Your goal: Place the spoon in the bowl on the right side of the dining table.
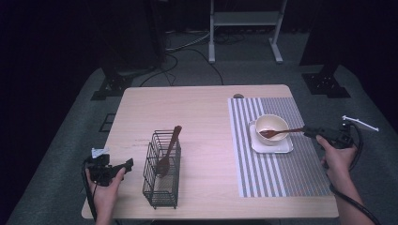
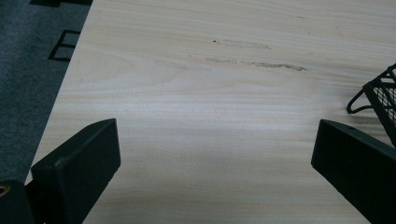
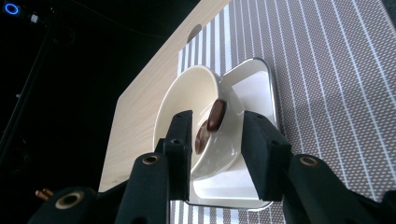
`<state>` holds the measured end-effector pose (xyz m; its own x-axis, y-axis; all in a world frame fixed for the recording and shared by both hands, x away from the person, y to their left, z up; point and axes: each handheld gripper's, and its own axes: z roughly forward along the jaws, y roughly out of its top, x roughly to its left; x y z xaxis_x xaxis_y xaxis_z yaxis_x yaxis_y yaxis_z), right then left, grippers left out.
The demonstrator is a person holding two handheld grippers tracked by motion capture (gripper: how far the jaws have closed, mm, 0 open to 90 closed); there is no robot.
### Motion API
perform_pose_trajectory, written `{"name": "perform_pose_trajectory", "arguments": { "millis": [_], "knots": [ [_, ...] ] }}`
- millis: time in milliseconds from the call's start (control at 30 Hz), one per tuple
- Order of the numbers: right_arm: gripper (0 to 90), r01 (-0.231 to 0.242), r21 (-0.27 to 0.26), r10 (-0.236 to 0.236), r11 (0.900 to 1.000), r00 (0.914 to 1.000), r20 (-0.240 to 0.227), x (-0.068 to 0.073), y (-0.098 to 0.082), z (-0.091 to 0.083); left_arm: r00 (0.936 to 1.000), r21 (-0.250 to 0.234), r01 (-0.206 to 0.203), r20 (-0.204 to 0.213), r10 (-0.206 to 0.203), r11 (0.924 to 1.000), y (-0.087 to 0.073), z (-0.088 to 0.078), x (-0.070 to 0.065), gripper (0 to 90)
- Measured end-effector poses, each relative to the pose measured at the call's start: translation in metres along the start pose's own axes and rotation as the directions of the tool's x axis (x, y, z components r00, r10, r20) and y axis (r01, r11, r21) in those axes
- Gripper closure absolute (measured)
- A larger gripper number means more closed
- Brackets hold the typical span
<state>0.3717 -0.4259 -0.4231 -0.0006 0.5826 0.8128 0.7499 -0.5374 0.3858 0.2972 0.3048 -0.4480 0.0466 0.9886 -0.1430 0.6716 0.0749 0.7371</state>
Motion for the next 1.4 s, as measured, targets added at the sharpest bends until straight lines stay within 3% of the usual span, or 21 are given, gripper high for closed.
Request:
{"name": "perform_pose_trajectory", "arguments": {
  "millis": [1400],
  "knots": [
    [60.3,0.062,0.099,-0.055,0.993,0.9961,-0.069,0.006,-0.032,0.013,1.0,-0.003,-0.005,0.002,0.005,1.0,0.0,-0.001,-0.001,0.2]
  ]
}}
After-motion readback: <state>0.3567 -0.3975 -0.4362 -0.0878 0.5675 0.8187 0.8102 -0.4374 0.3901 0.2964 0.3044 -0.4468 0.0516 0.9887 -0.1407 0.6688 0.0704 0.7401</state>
